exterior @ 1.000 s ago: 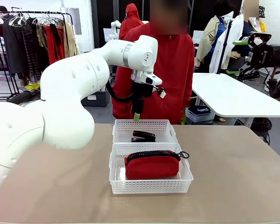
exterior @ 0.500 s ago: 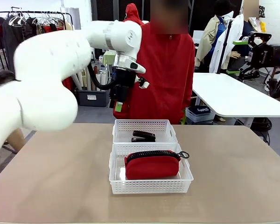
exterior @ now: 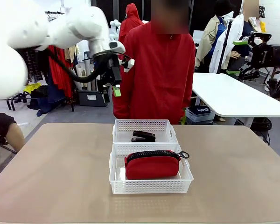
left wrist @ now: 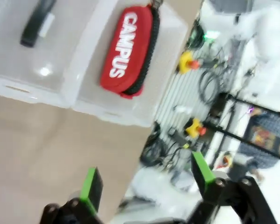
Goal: Distribute items into two baskets.
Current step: Place the picked Stapler into the Organizing basket as instructed by the person.
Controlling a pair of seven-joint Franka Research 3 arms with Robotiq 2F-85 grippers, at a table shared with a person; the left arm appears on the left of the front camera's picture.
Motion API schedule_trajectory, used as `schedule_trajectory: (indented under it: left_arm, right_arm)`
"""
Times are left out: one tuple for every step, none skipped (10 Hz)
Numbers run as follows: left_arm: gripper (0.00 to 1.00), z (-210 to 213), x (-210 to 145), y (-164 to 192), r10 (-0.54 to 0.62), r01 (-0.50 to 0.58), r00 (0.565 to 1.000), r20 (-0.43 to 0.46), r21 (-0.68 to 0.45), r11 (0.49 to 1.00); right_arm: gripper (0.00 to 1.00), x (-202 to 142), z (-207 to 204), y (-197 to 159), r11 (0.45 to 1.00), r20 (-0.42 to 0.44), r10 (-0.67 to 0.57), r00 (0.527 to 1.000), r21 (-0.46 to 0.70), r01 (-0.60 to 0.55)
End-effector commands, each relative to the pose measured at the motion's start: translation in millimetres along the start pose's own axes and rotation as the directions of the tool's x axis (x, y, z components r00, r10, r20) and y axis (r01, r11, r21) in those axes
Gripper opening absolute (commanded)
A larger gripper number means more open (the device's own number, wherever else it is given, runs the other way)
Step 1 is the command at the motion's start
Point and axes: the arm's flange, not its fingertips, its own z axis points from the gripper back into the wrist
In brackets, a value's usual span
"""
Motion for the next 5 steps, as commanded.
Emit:
schedule_trajectory:
  left_arm:
    - [1.00, -72.7, -82.4, -20.6, 0.056, -0.048, 0.989, 0.137, -0.062, 0.997]
    - [1.00, -66.5, -95.2, -13.0, 0.101, -0.089, 0.980, 0.170, -0.078, 0.993]
    - [1.00, -66.2, -105.7, -11.4, 0.183, -0.159, 0.945, 0.272, -0.107, 0.981]
    - [1.00, -64.0, -116.9, -5.0, 0.181, -0.141, 0.906, 0.382, -0.130, 0.981]
    - [1.00, -64.4, -123.9, 5.0, 0.197, -0.135, 0.860, 0.470, -0.162, 0.977]
  right_arm:
    - [1.00, -2.5, -2.9, 1.6, 1.000, 0.010, 0.004, 1.000, -0.003, -0.004]
    - [1.00, -2.5, -2.9, 1.6, 1.000, 0.010, 0.004, 1.000, -0.003, -0.004]
    - [1.00, -2.5, -2.9, 1.6, 1.000, 0.010, 0.004, 1.000, -0.003, -0.004]
    - [1.00, -2.5, -2.9, 1.6, 1.000, 0.010, 0.004, 1.000, -0.003, -0.004]
    - [1.00, -2.5, -2.9, 1.6, 1.000, 0.010, 0.004, 1.000, -0.003, -0.004]
